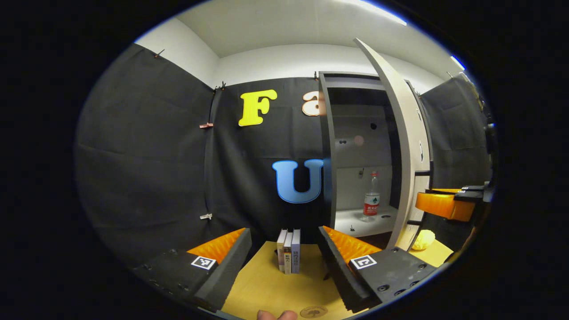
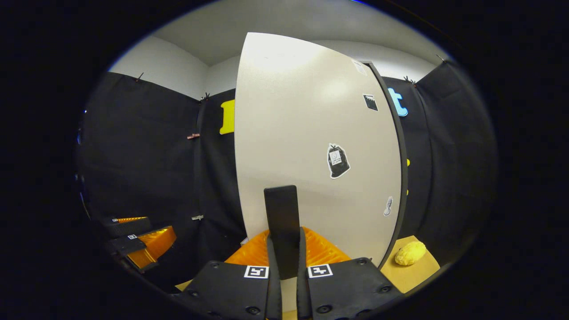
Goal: Open the cabinet door with the right hand, grasp the bottle in the cabinet with the left hand and place it on the coaster, then close the cabinet door with the right hand.
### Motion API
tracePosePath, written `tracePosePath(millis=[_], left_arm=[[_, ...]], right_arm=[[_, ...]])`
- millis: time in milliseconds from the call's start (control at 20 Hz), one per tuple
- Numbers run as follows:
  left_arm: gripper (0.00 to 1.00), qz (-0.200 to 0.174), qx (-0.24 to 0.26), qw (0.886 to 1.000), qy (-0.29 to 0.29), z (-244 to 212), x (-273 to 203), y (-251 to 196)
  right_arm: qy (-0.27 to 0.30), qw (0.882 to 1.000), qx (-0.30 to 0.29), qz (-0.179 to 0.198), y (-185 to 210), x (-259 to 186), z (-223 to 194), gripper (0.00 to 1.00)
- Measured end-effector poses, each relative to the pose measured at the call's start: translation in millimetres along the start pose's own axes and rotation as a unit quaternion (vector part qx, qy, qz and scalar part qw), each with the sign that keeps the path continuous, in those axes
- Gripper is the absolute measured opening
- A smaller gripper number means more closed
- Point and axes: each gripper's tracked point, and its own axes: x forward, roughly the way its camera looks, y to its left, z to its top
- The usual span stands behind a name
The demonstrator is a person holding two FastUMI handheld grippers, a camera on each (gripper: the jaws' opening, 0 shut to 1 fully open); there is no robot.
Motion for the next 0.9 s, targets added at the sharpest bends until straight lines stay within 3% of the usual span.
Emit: tracePosePath(millis=[550,900], left_arm=[[0.94,-0.036,0.002,0.999,-0.011,10,17,-44],[0.94,-0.076,0.003,0.997,-0.019,14,24,-77]], right_arm=[[0.005,1.0,-0.005,-0.001,-49,-60,10,0.17],[-0.013,0.997,-0.018,-0.071,-99,-90,19,0.16]])
